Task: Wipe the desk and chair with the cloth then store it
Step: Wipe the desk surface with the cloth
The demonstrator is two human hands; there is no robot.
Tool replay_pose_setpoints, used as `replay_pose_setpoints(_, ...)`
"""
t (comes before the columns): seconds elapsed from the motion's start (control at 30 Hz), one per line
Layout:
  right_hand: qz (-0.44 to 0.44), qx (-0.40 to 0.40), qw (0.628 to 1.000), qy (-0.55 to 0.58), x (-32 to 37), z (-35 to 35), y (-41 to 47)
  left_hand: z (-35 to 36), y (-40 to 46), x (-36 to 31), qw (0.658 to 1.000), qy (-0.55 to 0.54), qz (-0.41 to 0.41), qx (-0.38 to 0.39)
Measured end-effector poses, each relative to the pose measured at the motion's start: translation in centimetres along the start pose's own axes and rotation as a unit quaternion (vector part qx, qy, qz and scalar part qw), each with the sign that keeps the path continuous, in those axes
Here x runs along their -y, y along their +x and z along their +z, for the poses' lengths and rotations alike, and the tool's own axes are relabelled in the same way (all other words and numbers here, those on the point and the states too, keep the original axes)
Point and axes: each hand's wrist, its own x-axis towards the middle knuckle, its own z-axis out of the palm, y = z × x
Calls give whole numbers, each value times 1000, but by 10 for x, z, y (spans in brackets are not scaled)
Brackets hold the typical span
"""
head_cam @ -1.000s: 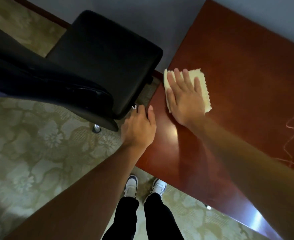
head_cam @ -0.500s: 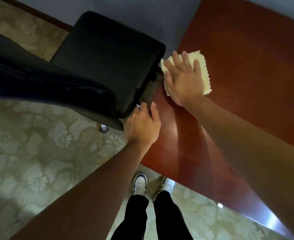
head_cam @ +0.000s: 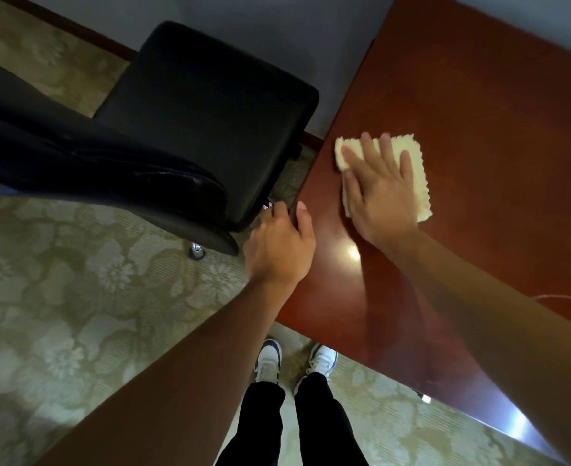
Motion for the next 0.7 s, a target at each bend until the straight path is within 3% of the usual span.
replay_pose_setpoints(0.13, -39, 16, 999, -16, -5, -1, -12, 0, -2, -1, 1000, -8, 6, -3)
replay_pose_setpoints(0.3, 12, 5, 1000, 13, 2, -2, 4, -1, -2, -2, 1000, -6, 0, -12)
replay_pose_setpoints(0.47, -29, 21, 999, 0, -1, 0, -19, 1, -2, -1, 1000, -1, 9, -26)
replay_pose_setpoints(0.6, 0, 27, 1000, 11, -4, -5, 7, 3, 0, 1, 1000, -20, -3, -24)
replay_pose_setpoints(0.7, 8, 16, 1000, -1, 25, 4, -37, 3, 1, 1, 997, -63, -13, -51)
